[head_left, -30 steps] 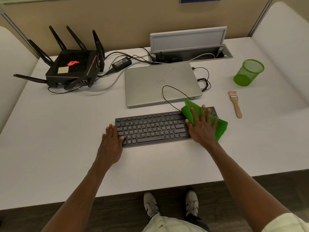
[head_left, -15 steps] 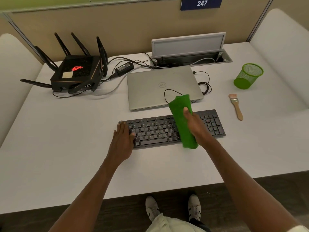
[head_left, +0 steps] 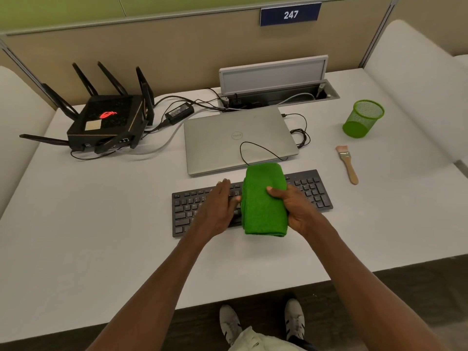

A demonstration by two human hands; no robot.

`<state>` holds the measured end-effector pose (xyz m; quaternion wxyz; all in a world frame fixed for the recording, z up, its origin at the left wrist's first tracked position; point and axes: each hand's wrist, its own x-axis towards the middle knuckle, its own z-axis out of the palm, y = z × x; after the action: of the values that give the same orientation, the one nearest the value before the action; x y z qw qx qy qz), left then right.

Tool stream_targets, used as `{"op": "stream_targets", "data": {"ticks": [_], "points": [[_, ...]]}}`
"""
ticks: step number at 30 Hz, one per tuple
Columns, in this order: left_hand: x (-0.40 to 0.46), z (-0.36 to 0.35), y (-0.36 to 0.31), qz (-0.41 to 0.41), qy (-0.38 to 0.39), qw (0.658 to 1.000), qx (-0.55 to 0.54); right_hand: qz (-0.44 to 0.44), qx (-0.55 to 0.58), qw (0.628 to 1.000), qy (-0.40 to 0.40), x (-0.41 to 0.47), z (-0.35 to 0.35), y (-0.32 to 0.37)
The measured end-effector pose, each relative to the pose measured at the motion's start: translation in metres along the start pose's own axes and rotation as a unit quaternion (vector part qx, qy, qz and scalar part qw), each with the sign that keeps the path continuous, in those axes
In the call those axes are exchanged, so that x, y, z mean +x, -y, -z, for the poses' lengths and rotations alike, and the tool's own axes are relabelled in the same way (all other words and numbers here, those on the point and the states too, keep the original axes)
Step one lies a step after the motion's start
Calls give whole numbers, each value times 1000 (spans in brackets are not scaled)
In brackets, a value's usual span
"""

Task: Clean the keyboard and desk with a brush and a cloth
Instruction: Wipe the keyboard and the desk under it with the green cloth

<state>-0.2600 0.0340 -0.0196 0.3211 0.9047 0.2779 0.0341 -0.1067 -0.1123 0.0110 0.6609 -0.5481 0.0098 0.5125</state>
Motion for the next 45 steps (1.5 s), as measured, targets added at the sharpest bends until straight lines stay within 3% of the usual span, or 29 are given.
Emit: {"op": "stream_targets", "data": {"ticks": [8,16,31,45], "points": [[7,6,31,1,121,976,179,41,-35,998,-18,-9,37,19],[7,18,47,-3,123,972,201,34,-28,999,-12,-16,47,17],[19,29,37,-98,136,914,370,62,19,997,-35,-36,51,17],[54,70,24,-19,269,930,249,113,38,983,-142,-71,96,59]]}}
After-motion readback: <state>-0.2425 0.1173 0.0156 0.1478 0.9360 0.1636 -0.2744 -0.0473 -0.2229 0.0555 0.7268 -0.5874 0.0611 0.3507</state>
